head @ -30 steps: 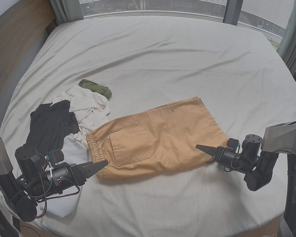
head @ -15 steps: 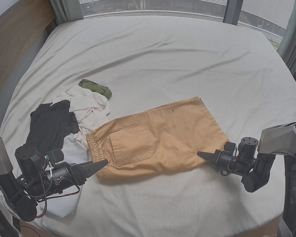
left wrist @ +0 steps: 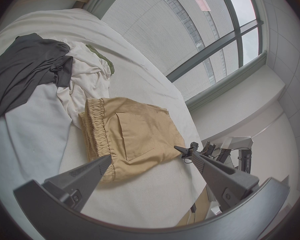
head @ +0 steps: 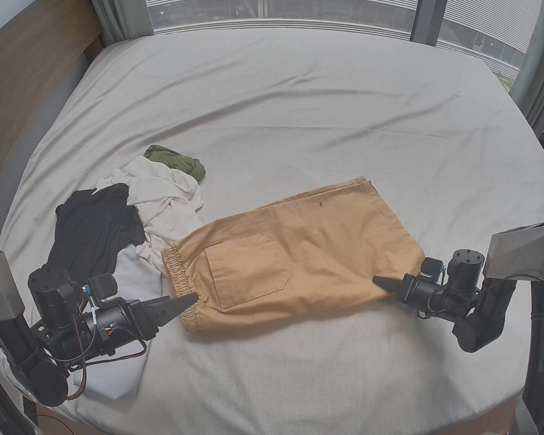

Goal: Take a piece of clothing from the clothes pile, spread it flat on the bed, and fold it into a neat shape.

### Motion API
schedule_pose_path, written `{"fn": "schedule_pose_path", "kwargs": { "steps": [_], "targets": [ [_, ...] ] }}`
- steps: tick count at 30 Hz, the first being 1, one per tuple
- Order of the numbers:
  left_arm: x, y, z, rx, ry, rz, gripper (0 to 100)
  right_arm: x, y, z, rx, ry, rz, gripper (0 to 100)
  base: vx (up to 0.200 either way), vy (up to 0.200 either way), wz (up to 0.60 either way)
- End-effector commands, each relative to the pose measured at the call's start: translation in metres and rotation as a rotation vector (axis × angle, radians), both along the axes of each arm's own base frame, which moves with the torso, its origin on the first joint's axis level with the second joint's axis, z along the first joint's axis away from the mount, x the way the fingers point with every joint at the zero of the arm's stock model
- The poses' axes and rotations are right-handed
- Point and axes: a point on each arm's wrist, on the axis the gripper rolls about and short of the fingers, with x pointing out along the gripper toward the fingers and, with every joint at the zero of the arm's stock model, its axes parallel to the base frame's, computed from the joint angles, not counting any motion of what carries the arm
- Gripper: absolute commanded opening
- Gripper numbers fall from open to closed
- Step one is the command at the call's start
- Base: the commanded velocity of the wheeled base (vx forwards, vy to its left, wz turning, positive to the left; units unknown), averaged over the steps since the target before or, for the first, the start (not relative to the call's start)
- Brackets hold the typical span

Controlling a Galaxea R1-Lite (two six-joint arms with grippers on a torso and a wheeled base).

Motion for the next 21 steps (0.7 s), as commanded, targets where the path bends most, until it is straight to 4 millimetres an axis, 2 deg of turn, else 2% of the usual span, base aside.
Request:
{"fn": "schedule_pose_path", "kwargs": {
  "steps": [1, 13, 21],
  "targets": [
    [0.0, 0.0, -0.001, 0.001, 0.005, 0.0, 100, -0.007, -0.004, 0.007, -0.025, -0.02, -0.004, 0, 0.0, 0.0, 0.0],
    [0.0, -0.001, -0.002, 0.004, 0.01, -0.002, 100, -0.033, -0.007, 0.006, -0.103, -0.003, 0.023, 0, 0.0, 0.0, 0.0],
    [-0.001, 0.0, -0.003, 0.005, 0.015, -0.002, 100, -0.061, -0.01, 0.003, -0.209, 0.018, 0.044, 0, 0.0, 0.0, 0.0]
  ]
}}
